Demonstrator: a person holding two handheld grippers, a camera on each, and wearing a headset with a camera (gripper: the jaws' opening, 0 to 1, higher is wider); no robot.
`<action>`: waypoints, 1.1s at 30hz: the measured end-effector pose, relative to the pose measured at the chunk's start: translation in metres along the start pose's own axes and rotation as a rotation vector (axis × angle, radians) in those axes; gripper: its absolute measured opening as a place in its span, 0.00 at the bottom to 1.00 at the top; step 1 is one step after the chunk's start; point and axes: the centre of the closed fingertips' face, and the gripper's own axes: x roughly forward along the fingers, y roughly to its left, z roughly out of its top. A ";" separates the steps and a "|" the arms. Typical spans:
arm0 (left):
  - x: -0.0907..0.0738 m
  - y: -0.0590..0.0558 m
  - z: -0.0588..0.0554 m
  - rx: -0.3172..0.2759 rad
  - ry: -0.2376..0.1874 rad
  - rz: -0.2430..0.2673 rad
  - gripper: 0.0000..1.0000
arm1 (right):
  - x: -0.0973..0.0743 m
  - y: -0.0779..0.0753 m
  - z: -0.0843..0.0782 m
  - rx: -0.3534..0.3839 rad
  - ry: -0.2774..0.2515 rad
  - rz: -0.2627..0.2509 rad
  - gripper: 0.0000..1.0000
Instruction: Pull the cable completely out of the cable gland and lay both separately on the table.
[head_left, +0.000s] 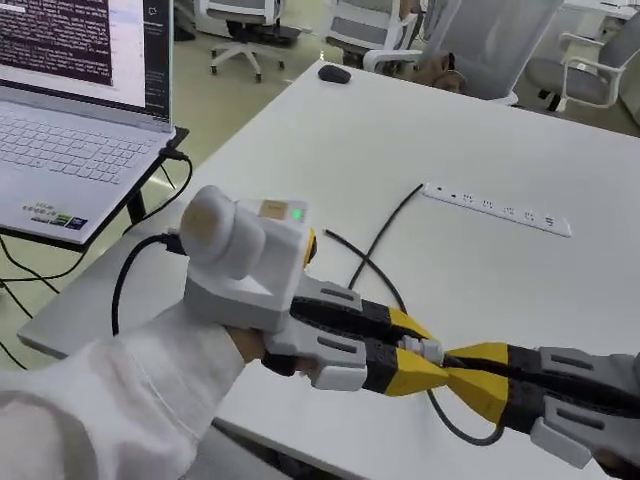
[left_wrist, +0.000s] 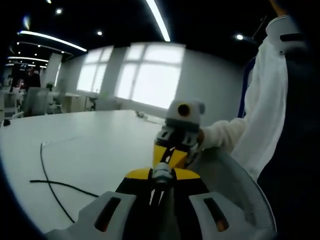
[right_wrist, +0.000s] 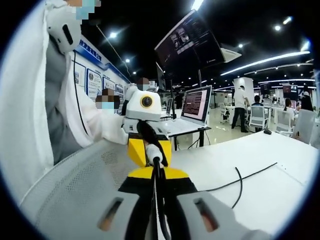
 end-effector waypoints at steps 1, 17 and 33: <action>0.000 0.000 0.001 0.002 -0.006 0.000 0.17 | 0.000 0.001 -0.001 -0.010 0.004 0.000 0.03; 0.000 0.002 -0.003 -0.012 0.007 0.010 0.17 | -0.008 -0.009 -0.027 -0.101 0.125 -0.049 0.03; -0.004 0.010 0.007 -0.030 -0.047 0.045 0.17 | -0.031 -0.036 -0.040 -0.115 0.203 -0.162 0.03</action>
